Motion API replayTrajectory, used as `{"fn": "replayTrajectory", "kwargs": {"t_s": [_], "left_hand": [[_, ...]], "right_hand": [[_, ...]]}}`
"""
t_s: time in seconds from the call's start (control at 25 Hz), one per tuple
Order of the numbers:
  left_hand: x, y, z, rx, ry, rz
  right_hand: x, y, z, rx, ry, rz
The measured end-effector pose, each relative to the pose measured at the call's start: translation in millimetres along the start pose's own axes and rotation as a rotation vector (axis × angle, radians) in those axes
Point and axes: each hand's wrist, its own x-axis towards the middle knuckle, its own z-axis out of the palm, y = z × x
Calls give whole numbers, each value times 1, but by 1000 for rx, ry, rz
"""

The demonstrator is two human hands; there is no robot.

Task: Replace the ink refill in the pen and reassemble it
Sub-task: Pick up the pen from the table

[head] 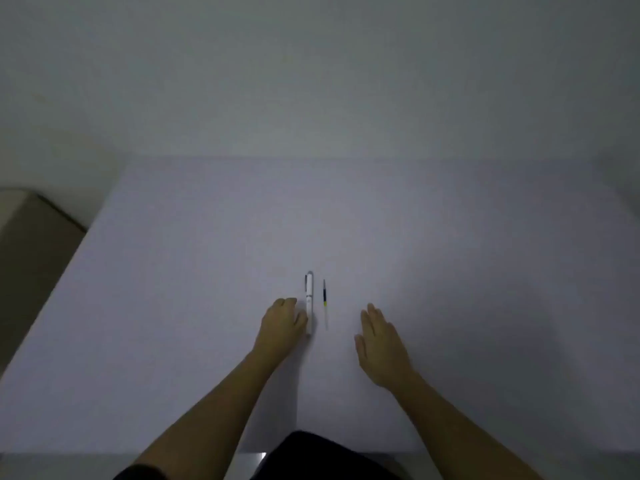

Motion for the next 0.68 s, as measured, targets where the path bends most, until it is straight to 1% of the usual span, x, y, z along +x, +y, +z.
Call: {"fn": "replayTrajectory", "kwargs": {"t_s": [0.12, 0.44, 0.6, 0.68], "left_hand": [[13, 6, 13, -43, 18, -47], [33, 23, 30, -59, 91, -158], [28, 16, 22, -59, 75, -127], [19, 12, 15, -68, 74, -58]], "right_hand": [[4, 2, 14, -20, 31, 41], [4, 3, 29, 18, 74, 42], [2, 4, 26, 81, 118, 19], [7, 0, 14, 235, 190, 59]]}}
